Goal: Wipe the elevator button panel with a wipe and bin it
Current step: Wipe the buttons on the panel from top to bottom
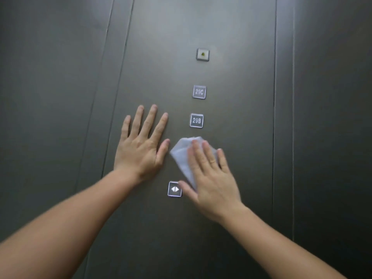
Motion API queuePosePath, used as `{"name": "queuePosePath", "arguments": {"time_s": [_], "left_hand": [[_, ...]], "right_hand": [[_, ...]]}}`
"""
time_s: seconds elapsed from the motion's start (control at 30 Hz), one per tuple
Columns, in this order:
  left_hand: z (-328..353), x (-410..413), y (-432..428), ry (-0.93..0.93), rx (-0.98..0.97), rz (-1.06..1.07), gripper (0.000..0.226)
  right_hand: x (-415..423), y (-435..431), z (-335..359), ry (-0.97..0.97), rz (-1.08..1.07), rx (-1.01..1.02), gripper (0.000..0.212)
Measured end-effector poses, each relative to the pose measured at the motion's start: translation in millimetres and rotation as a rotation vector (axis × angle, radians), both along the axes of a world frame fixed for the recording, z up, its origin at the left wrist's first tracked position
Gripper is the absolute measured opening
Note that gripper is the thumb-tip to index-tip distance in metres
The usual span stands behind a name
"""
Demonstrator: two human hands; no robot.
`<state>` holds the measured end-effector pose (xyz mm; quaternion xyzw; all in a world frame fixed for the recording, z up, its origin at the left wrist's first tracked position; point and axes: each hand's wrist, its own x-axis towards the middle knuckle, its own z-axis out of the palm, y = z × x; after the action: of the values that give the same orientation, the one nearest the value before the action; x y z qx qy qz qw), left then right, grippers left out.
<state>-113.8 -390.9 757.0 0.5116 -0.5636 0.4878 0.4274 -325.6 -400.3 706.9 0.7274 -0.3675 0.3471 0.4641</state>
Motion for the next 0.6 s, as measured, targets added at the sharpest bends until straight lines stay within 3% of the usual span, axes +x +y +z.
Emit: {"name": "queuePosePath", "arguments": {"time_s": [0.13,0.3,0.37,0.47,0.6], "left_hand": [[-10.1,-3.6,-2.0,0.074,-0.001,-0.006,0.067],[-9.9,-5.4,0.4,0.082,0.001,-0.017,0.067],[-10.8,-5.6,0.2,0.082,-0.020,-0.018,0.066],[-11.1,-4.4,-1.9,0.073,-0.055,-0.025,0.064],[-14.3,-1.1,-1.9,0.051,-0.071,-0.043,0.064]], "right_hand": [[-11.8,-0.5,18.8,-0.153,-0.050,0.081,0.090],[26.0,3.0,-28.9,0.144,0.061,0.018,0.085],[16.7,-0.2,-22.1,0.159,0.027,-0.027,0.082],[-4.3,-5.9,2.9,-0.014,-0.023,-0.062,0.080],[7.1,-2.6,2.7,-0.276,0.004,0.063,0.082]]}}
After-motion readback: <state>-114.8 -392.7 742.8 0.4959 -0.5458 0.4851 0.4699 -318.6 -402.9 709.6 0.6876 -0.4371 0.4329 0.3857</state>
